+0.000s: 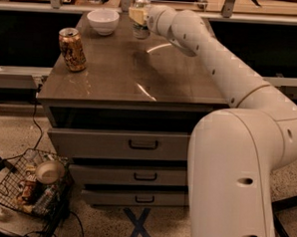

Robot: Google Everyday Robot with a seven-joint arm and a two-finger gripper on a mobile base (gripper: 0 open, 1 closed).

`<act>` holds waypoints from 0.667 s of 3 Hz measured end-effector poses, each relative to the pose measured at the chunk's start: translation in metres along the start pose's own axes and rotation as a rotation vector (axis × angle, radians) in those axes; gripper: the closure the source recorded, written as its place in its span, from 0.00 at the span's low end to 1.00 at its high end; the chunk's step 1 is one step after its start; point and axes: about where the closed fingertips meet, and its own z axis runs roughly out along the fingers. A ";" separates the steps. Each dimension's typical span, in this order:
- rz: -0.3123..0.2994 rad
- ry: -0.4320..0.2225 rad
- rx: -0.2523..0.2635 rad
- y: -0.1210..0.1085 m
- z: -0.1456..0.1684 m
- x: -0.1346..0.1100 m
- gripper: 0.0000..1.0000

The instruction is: Move 7up can near white bowl

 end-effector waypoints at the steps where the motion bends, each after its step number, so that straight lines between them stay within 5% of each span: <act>1: -0.024 -0.055 -0.015 0.014 0.027 -0.004 1.00; 2: -0.083 -0.066 -0.026 0.027 0.047 0.000 1.00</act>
Offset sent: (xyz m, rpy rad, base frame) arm 0.0393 0.0691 -0.0044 -0.0924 -0.1589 0.0349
